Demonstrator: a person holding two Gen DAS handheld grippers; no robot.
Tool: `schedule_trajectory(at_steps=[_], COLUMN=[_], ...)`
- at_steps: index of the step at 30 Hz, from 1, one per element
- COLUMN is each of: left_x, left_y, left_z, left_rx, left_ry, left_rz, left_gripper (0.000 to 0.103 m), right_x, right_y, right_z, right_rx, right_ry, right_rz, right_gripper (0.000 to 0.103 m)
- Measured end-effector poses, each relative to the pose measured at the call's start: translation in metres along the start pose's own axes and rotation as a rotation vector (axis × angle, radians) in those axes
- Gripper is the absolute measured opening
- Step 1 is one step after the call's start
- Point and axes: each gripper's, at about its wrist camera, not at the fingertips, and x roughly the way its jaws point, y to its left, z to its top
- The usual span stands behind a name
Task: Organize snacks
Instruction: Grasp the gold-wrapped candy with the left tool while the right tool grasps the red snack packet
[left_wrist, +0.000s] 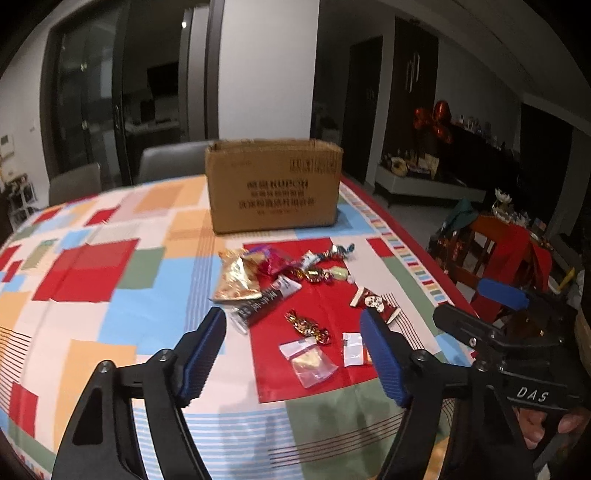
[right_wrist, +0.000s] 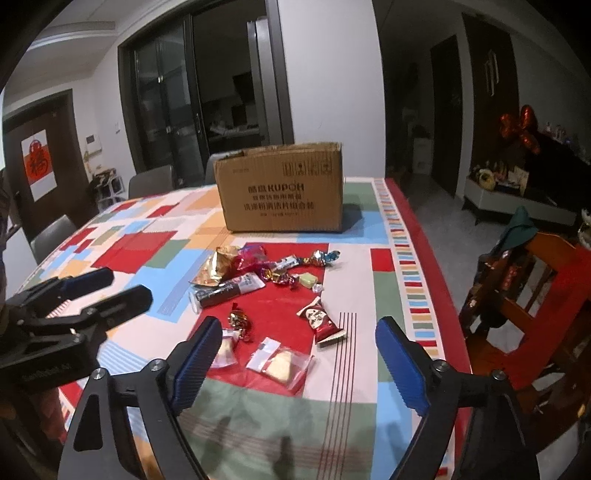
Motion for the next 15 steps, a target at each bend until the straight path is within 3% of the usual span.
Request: schedule_trajectory(at_steps=[15], left_x=[0.095], left_y=[-0.009], left_z=[-0.001], left_rx=[-0.023], left_ry=[0.242], left_rz=[-0.042], left_gripper=[0.048], right_x=[0.093], right_y=[-0.031], right_z=[0.010], right_rx=[-0.007], right_ry=[0.226], right_rz=[0.117], right_gripper=[0.064])
